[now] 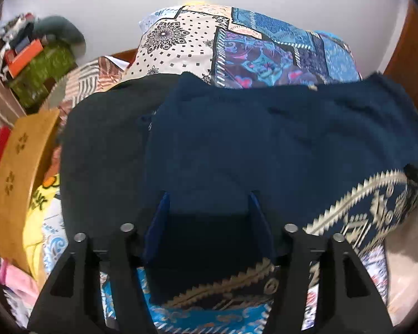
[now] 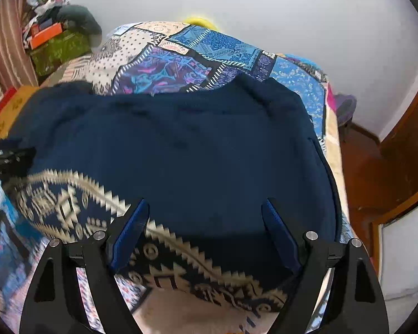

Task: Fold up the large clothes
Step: 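Smooth the folded hoodie bundle with both grippers and release it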

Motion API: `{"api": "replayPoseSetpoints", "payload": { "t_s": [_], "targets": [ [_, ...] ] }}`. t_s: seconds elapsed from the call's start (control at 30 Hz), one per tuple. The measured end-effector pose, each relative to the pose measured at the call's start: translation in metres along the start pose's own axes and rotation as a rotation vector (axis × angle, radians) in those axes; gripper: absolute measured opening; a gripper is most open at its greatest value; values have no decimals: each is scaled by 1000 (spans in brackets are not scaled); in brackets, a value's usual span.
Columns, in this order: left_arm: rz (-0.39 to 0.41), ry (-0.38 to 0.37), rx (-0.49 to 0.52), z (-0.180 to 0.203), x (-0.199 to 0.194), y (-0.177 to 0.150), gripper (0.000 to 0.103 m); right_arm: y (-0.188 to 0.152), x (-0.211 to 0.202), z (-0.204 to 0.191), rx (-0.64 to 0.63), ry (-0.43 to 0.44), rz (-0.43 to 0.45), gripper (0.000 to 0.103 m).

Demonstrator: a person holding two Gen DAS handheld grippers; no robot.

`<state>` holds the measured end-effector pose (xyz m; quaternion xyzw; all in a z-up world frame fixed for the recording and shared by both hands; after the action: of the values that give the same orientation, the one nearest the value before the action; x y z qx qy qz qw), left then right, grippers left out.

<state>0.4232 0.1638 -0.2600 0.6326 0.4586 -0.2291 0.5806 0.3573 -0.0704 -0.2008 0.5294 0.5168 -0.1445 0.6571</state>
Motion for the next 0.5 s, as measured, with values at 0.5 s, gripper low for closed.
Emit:
{"api": "replayPoseSetpoints", "payload": {
  "t_s": [0.5],
  "targets": [
    [-65,4,-101,-40,-31,-60,72,-32,-40,-17,-61,-32,-26,82]
  ]
}}
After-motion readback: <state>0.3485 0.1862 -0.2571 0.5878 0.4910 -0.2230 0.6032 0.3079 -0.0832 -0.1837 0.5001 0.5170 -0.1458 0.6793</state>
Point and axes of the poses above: each gripper's, at about its wrist camera, not at the fingertips, and x roughly the way its jaws point, z to its right, y to its top, the point moved 9 cm from there along x, roughly the way its jaws point, and after that the axes turned 15 degrees about y, right-handed, at the moved point
